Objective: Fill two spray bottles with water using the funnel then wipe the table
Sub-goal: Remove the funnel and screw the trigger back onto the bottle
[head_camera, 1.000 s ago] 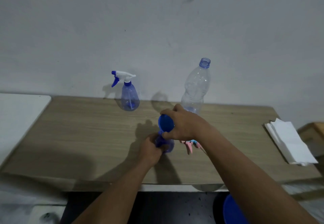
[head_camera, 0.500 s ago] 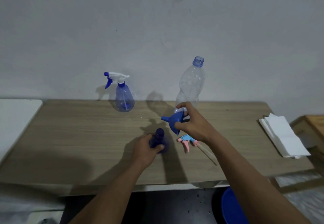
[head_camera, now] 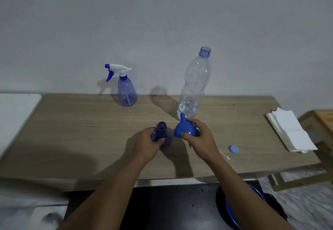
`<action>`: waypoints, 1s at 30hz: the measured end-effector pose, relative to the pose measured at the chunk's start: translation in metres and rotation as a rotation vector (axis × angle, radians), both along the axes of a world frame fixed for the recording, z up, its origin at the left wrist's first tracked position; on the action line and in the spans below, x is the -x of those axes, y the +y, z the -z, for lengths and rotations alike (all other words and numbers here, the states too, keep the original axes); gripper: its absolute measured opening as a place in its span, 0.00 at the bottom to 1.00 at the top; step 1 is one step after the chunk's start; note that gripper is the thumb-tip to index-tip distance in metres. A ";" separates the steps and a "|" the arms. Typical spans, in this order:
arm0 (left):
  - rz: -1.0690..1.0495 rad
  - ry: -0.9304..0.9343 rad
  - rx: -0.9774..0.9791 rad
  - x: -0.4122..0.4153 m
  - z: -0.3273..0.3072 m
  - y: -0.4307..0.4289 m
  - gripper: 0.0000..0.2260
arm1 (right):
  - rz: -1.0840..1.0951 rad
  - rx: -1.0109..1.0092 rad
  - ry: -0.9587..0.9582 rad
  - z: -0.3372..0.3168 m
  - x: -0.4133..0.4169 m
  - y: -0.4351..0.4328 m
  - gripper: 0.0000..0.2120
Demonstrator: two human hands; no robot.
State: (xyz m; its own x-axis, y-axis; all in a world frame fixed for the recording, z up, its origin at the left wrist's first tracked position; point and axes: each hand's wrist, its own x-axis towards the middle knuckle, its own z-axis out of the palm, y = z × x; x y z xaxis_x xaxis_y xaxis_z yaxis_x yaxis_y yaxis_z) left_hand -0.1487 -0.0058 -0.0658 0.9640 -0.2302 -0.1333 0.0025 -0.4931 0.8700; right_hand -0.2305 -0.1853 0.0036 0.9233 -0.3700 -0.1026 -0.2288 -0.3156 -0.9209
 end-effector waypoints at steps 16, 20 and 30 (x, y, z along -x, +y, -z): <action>0.011 0.027 0.023 0.003 -0.004 0.003 0.14 | -0.338 0.451 0.178 0.085 0.056 0.010 0.33; 0.008 0.020 0.036 0.006 -0.004 0.003 0.15 | -0.282 0.541 0.029 0.066 0.051 0.000 0.31; 0.001 0.012 -0.072 0.011 -0.005 0.005 0.13 | -0.433 0.710 0.499 0.058 -0.044 -0.083 0.28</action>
